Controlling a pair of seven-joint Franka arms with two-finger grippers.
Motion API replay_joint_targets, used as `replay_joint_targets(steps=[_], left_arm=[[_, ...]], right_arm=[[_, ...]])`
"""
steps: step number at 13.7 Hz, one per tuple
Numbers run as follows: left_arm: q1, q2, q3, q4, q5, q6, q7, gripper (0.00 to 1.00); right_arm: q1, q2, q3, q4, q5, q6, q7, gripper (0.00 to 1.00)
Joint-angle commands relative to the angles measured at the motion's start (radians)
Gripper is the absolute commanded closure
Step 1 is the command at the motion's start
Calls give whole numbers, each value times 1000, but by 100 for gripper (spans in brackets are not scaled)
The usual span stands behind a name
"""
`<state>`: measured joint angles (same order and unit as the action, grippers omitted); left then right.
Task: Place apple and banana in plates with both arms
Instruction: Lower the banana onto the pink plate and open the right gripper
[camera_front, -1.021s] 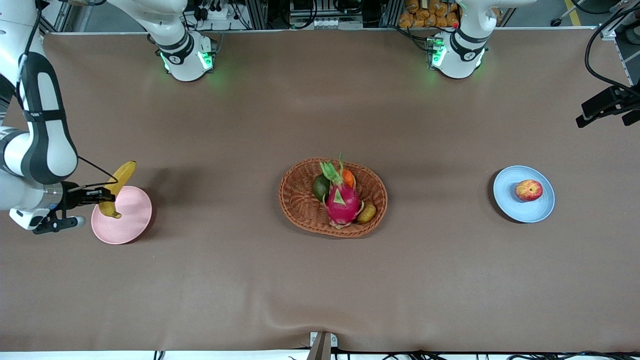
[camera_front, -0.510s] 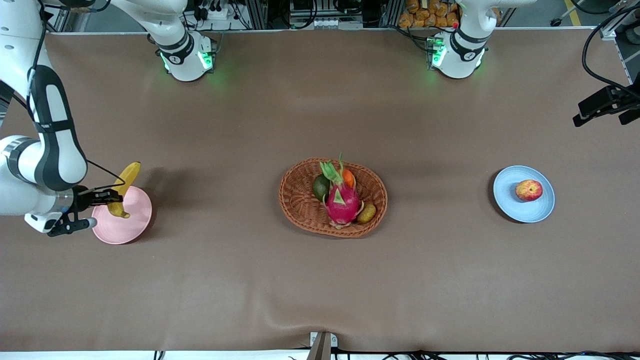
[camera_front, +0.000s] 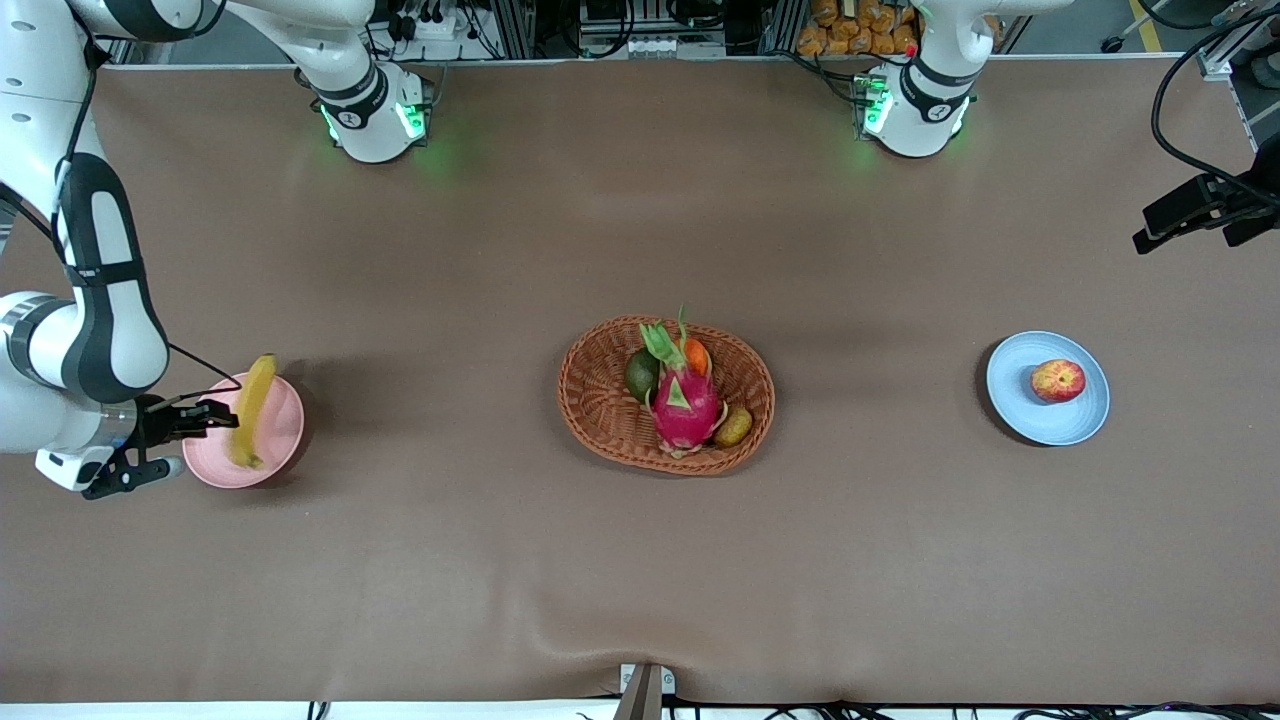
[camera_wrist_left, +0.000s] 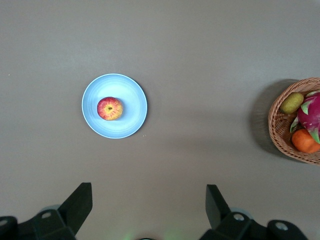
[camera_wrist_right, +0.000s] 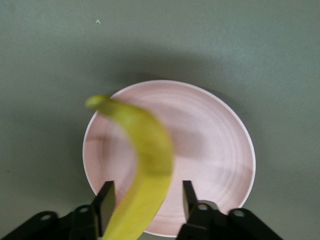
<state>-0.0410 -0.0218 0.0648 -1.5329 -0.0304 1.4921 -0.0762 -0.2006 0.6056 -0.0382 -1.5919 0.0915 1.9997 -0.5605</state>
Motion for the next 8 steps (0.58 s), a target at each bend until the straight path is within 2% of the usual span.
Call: replay_joint_targets(steps=[1, 4, 8], left_arm=[[-2, 8, -3, 10, 12, -15, -5, 0], [-5, 8, -3, 10, 9, -15, -7, 0], [-5, 6, -5, 10, 9, -16, -7, 0]], right_arm=[[15, -13, 17, 43, -10, -24, -10, 0], [65, -105, 15, 38, -12, -82, 13, 0], [131, -243, 17, 20, -12, -200, 192, 0]])
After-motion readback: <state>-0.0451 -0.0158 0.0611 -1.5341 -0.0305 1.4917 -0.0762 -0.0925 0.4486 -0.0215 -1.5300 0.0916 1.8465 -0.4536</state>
